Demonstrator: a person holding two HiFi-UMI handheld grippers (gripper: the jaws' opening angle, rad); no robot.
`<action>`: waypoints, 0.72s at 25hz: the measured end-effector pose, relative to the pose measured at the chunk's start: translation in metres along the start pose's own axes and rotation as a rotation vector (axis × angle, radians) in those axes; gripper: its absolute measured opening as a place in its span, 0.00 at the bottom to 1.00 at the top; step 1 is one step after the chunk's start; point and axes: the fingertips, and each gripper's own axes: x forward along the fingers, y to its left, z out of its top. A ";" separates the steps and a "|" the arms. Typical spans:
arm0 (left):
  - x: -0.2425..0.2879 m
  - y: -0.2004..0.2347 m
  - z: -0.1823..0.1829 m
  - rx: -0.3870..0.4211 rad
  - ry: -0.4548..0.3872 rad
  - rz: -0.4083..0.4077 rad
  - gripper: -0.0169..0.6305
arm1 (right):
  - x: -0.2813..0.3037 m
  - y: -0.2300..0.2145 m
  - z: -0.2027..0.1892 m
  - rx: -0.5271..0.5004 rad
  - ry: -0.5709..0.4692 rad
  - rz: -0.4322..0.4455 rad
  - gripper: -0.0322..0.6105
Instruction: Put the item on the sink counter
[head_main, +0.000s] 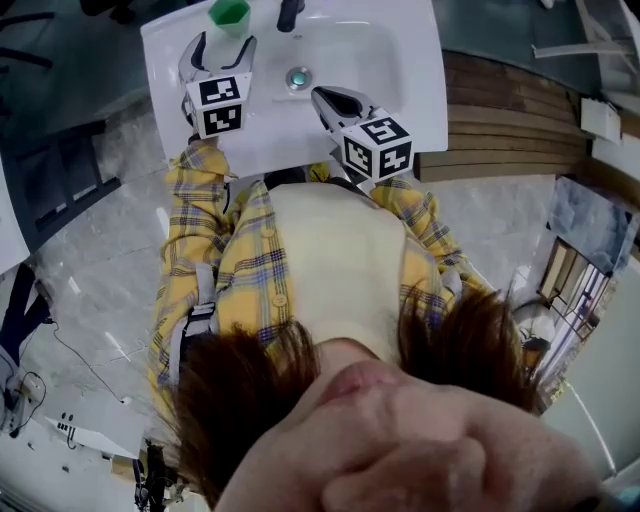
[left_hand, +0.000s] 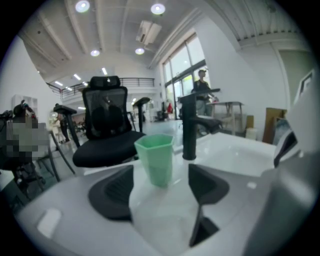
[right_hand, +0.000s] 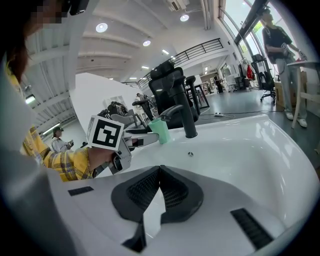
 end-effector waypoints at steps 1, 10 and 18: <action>-0.002 -0.001 -0.001 -0.003 0.002 -0.001 0.56 | -0.001 0.001 0.000 -0.003 -0.002 0.002 0.07; -0.023 -0.006 -0.008 -0.045 0.026 -0.029 0.54 | -0.006 0.004 0.003 -0.012 -0.026 0.011 0.07; -0.047 -0.025 -0.011 -0.059 0.034 -0.070 0.46 | -0.013 0.005 0.005 -0.020 -0.050 0.011 0.07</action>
